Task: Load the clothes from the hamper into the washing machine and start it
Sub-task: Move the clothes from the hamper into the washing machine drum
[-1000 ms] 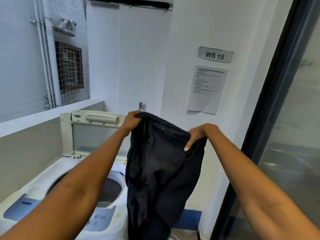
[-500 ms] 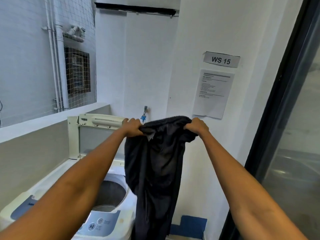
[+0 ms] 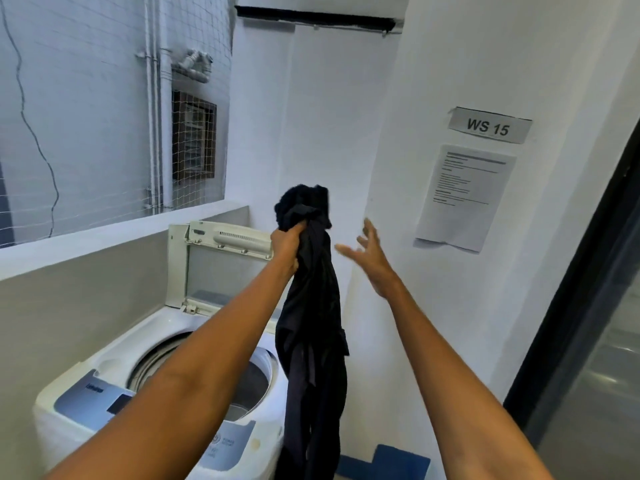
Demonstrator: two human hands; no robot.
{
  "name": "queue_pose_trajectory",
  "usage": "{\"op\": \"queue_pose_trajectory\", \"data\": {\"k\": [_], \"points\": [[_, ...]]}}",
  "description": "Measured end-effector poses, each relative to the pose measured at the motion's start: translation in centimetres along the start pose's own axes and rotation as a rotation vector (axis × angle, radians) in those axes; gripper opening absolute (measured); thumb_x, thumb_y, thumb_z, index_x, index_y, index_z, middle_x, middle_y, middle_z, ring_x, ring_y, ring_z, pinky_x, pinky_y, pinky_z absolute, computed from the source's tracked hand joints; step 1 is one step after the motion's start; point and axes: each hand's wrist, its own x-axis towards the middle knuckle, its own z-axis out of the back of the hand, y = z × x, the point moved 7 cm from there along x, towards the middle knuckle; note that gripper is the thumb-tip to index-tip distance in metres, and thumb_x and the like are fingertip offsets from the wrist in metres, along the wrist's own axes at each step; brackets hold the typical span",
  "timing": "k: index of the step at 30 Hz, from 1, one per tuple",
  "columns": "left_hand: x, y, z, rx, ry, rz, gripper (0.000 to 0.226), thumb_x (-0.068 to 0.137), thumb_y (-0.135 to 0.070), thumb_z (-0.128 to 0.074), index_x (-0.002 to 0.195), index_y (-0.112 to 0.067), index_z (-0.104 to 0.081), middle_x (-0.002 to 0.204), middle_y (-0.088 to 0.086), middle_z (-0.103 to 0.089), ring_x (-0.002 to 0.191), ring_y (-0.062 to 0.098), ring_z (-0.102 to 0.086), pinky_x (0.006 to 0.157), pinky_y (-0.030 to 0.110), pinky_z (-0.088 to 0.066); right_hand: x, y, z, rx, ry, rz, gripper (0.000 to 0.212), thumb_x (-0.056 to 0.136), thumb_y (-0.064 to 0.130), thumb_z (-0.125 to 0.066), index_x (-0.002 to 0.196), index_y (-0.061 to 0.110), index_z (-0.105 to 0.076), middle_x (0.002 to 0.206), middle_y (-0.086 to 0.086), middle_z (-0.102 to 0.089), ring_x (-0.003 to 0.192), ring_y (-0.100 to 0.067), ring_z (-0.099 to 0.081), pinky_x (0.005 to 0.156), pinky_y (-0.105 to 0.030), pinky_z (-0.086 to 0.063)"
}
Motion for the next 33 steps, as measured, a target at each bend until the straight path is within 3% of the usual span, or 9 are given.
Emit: {"op": "queue_pose_trajectory", "data": {"k": [3,8,13,18,21,23,27,30,33], "points": [[0.5,-1.2,-0.1,-0.111,-0.094,-0.004,0.034,0.083,-0.015,-0.066,0.111,0.003,-0.059,0.102,0.016,-0.065,0.086,0.027,-0.062,0.076,0.032,-0.052,-2.0,-4.5,-5.9,-0.141,0.197,-0.004,0.123,0.06,0.042,-0.084,0.151,0.019,-0.004,0.155,0.001,-0.017,0.141,-0.015,-0.024,0.116,-0.037,-0.025],[0.8,-4.5,0.4,-0.168,-0.182,-0.047,0.032,0.086,-0.02,-0.063,0.112,0.0,-0.059,0.096,0.011,-0.062,0.087,0.027,-0.061,0.082,0.033,-0.053,-5.2,-13.5,-13.0,-0.158,0.299,-0.26,0.114,0.064,0.025,-0.086,0.148,0.014,-0.009,0.15,-0.002,-0.028,0.136,-0.019,-0.035,0.112,-0.029,-0.03],[2.8,-7.5,5.9,-0.178,-0.28,-0.074,0.036,0.085,-0.017,-0.064,0.115,0.002,-0.057,0.103,0.014,-0.062,0.089,0.027,-0.06,0.087,0.037,-0.054,-6.1,-19.0,-17.3,-0.243,0.221,-0.48,0.052,0.087,0.023,-0.061,0.135,0.01,-0.046,0.138,-0.011,-0.051,0.123,-0.029,-0.051,0.105,-0.037,-0.04],[6.9,-5.2,15.4,0.053,-0.386,0.045,0.046,0.08,-0.016,-0.067,0.12,0.001,-0.054,0.116,0.015,-0.062,0.102,0.032,-0.061,0.091,0.044,-0.053,-0.3,-12.1,-18.7,0.038,-0.008,-0.409,0.029,0.096,0.015,-0.042,0.118,0.012,-0.059,0.114,-0.011,-0.063,0.1,-0.026,-0.059,0.078,-0.031,-0.044],[8.4,-3.2,20.2,0.256,-0.365,0.136,0.054,0.08,-0.017,-0.068,0.127,-0.001,-0.048,0.122,0.014,-0.058,0.11,0.032,-0.057,0.088,0.039,-0.05,4.7,-7.2,-19.7,0.372,-0.104,-0.405,0.016,0.094,0.015,-0.044,0.091,0.016,-0.06,0.095,-0.009,-0.065,0.09,-0.023,-0.059,0.086,-0.039,-0.051],[9.6,-2.0,22.7,0.292,-0.306,0.239,0.053,0.083,-0.016,-0.067,0.129,0.0,-0.045,0.12,0.009,-0.055,0.112,0.031,-0.055,0.081,0.038,-0.046,8.1,-4.1,-19.8,0.612,-0.233,-0.404,0.018,0.093,0.011,-0.042,0.096,0.015,-0.059,0.093,-0.009,-0.063,0.085,-0.024,-0.059,0.082,-0.039,-0.053],[11.1,-1.5,24.3,0.43,-0.071,0.453,0.027,0.093,-0.031,-0.054,0.095,-0.005,-0.061,0.102,0.011,-0.064,0.075,0.025,-0.058,0.065,0.034,-0.046,12.5,1.6,-20.1,1.073,-0.478,-0.304,0.03,0.091,0.005,-0.035,0.106,0.007,-0.061,0.088,-0.009,-0.061,0.071,-0.021,-0.058,0.06,-0.027,-0.049],[12.3,-1.8,23.9,0.554,0.071,0.516,0.038,0.097,-0.035,-0.044,0.074,-0.007,-0.056,0.067,0.008,-0.068,0.065,0.021,-0.059,0.065,0.032,-0.047,13.9,3.7,-20.6,1.061,-0.622,-0.193,0.041,0.087,-0.001,-0.032,0.117,0.001,-0.06,0.099,-0.012,-0.061,0.076,-0.021,-0.057,0.072,-0.031,-0.052],[13.7,-0.5,24.8,0.753,0.17,0.588,0.039,0.097,-0.035,-0.041,0.081,-0.004,-0.056,0.096,0.011,-0.062,0.092,0.025,-0.061,0.091,0.039,-0.043,14.2,3.0,-22.8,0.938,-0.579,-0.141,0.047,0.084,-0.003,-0.031,0.12,0.006,-0.06,0.104,-0.009,-0.062,0.082,-0.019,-0.056,0.074,-0.026,-0.048]]}}
